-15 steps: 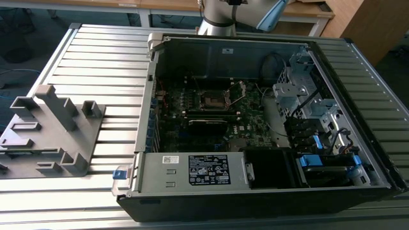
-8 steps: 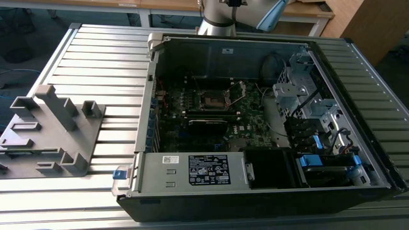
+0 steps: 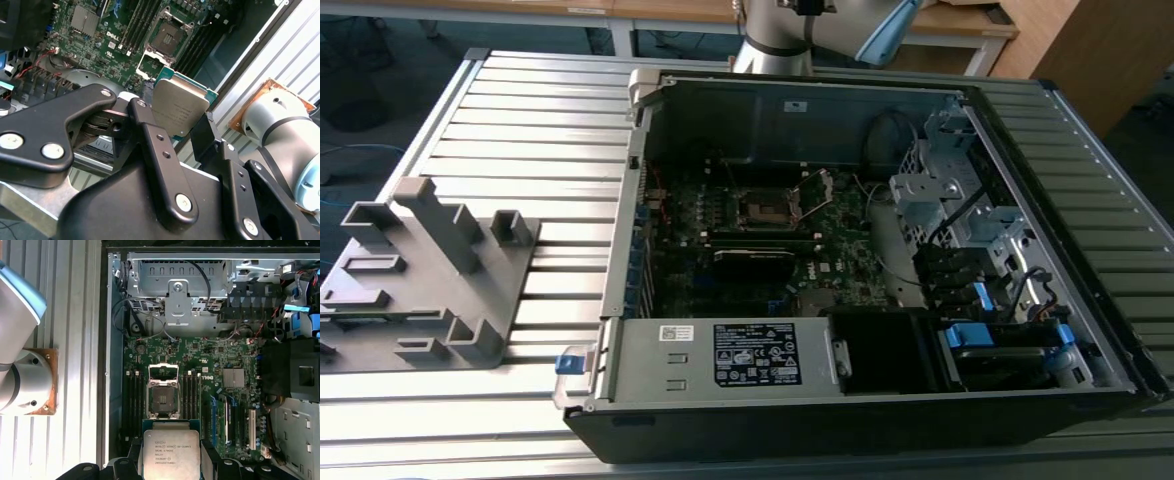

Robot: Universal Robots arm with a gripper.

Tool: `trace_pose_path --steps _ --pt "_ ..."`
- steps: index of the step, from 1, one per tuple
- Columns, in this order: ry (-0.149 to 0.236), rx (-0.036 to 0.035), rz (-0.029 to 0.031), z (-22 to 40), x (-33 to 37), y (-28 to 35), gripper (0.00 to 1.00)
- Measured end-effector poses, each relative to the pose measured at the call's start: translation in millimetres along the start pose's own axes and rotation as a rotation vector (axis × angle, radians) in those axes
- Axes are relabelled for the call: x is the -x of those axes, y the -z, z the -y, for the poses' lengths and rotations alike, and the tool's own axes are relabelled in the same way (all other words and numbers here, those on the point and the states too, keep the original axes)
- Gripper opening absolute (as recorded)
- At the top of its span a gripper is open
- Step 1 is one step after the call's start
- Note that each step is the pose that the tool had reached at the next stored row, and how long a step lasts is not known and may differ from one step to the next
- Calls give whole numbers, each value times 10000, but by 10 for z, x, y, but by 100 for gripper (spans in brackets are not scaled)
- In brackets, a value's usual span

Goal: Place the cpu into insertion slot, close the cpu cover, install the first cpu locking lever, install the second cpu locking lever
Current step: 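Place the cpu into insertion slot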

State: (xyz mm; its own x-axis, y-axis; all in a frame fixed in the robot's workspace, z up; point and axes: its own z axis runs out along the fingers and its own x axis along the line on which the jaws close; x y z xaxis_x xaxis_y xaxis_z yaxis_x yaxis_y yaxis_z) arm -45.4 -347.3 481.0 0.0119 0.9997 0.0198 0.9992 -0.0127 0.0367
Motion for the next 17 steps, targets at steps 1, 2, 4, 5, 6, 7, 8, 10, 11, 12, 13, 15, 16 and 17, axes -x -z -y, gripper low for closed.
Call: trace_pose_path --steps 1,2,4,5,6,7,8,10,11,12,13,15,16,17 --pt "0 -1 2 0 0 -9 54" --pt "0 -1 2 1 0 -16 54" --pt "0 -1 2 1 1 -17 54" --pt "0 -2 3 1 1 -17 54" --pt "0 -1 2 1 1 -18 54" --pt "0 -1 1 1 1 -19 54" --pt "0 -1 2 1 1 -19 54" --pt "0 -1 2 1 1 -19 54" --pt "0 -1 2 1 1 -20 54" --pt "0 -1 2 1 1 -20 54" --pt "0 -2 2 1 0 -20 54" --pt "0 0 -1 1 1 -30 54" --pt "0 -1 1 2 1 -38 54" --pt "0 -1 2 2 1 -49 54"
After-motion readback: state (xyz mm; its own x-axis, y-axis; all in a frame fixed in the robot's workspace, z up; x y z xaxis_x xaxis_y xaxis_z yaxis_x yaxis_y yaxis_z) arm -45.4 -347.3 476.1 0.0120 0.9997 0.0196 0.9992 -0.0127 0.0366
